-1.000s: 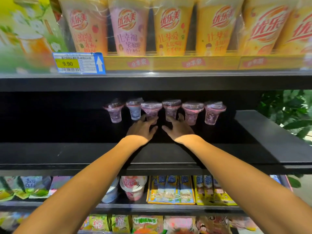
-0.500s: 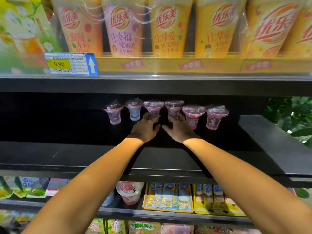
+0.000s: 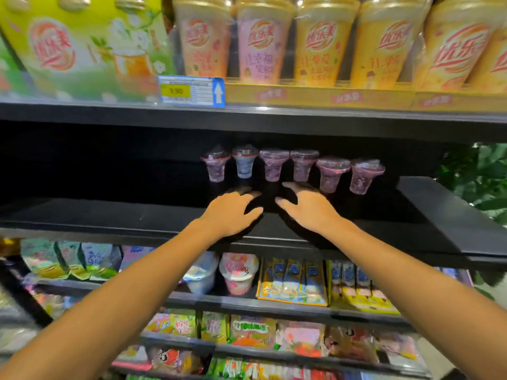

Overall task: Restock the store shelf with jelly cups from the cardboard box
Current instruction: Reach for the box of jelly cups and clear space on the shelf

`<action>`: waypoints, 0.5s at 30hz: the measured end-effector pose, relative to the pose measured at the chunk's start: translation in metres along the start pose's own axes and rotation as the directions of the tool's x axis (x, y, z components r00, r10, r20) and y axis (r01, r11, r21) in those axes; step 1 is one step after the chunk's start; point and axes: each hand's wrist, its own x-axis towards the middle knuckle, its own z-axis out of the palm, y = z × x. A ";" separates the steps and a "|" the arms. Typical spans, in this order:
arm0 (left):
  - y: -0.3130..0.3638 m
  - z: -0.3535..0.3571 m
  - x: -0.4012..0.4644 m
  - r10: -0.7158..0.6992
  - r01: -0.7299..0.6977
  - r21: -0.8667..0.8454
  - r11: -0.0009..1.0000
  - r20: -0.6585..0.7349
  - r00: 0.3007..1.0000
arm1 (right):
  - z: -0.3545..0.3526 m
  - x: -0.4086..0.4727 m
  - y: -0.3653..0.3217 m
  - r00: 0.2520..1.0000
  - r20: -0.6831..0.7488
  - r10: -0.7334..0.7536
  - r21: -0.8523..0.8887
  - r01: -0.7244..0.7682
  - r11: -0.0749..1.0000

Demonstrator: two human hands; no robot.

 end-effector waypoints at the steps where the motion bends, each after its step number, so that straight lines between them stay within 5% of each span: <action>1: -0.010 -0.004 -0.023 0.043 -0.043 0.011 0.999 -0.019 0.999 | 0.003 -0.017 -0.014 0.999 -0.026 -0.030 -0.008 0.030 1.000; 9: -0.108 -0.009 -0.207 0.290 -0.287 0.043 0.957 -0.085 0.953 | 0.077 -0.162 -0.118 0.982 -0.109 -0.151 0.037 0.156 0.987; 15: -0.139 0.056 -0.314 0.327 -0.325 -0.069 0.943 0.009 0.945 | 0.178 -0.261 -0.142 0.993 -0.010 -0.122 0.061 0.122 0.991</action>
